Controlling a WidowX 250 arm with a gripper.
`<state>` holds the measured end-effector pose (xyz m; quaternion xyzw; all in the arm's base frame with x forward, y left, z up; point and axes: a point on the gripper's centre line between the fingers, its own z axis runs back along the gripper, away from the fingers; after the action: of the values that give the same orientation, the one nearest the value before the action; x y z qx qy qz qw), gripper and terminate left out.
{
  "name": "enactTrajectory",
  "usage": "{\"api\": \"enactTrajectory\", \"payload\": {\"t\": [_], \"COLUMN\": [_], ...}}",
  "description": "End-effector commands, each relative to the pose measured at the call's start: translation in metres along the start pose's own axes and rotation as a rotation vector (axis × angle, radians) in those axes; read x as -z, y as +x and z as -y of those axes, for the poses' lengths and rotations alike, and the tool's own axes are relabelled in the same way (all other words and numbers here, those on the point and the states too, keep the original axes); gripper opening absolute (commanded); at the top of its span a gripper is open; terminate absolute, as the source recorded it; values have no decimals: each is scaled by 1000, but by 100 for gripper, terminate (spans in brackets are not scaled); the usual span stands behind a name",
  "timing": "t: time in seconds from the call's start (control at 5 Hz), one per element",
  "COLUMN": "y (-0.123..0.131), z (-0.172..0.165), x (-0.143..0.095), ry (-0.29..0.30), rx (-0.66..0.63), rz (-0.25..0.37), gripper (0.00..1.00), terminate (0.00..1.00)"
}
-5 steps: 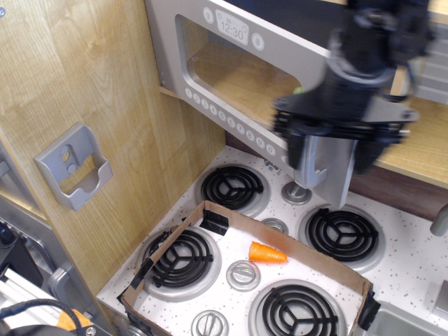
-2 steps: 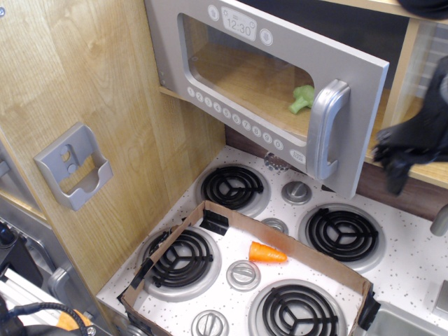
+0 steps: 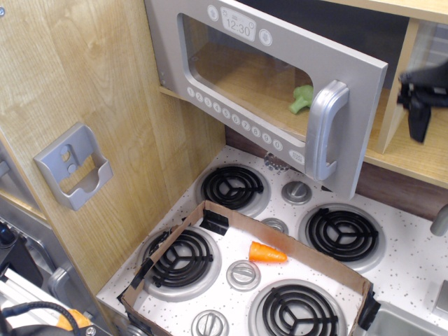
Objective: Open microwave
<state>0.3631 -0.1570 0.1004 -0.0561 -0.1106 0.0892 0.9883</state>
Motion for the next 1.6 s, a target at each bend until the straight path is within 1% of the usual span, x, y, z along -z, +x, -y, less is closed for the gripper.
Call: {"api": "enactTrajectory", "payload": {"t": [0.0,0.2,0.4,0.6,0.8,1.0,1.2,1.4], "y": [20,7,-12,-29,-44,-61,-73,-82], "z": [-28,-49,-78,-103,-128,-145,-157,-167], "x": [-13,-7,-6,-8,-15,-21,-24,-21], "ry": [-17,6,53,103,130,142,186,197], "rx": [124,115,136,134,96,33,-24,-81], "rz": [91,131,164,153,119,81,55,27], "gripper": [100,100,100,100,100,100,100,100], "terminate": [0,0,0,0,0,0,0,0]}}
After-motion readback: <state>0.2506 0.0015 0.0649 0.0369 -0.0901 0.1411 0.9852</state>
